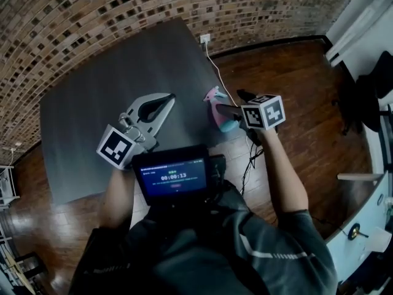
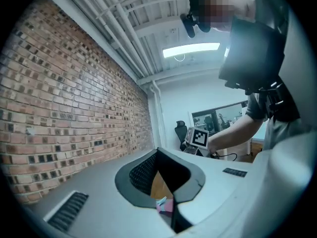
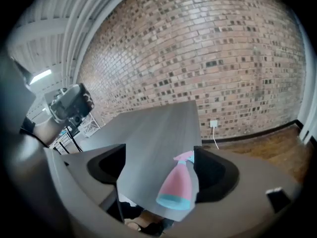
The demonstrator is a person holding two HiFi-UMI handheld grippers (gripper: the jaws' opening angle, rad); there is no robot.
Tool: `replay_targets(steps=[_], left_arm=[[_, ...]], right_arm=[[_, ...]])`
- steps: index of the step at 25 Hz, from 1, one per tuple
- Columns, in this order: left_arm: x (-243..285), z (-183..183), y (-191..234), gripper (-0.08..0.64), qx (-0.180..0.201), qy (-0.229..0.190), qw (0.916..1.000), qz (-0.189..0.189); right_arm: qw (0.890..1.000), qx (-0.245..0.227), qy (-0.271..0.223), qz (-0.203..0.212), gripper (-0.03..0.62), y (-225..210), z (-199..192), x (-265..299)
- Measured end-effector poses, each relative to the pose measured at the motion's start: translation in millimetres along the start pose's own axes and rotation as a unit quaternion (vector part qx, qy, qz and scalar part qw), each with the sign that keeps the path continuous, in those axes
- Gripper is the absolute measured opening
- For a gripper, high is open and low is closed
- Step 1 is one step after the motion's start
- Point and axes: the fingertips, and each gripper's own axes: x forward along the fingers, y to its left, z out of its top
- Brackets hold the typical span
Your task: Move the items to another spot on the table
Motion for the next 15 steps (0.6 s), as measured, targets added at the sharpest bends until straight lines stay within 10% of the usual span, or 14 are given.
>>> replay_targets(steps=[4, 15], left_arm=[[0, 24, -1, -0.003, 0.020, -0.015, 0.9997, 0.003], [1, 78, -6, -0.003, 0.038, -0.047, 0.9980, 0.018]], right_arm=[[0.997, 0.006, -0.078, 0.018, 0.440, 6, 20, -25], [0.977, -0.062, -0.196, 0.049, 0.117, 55, 86, -104]])
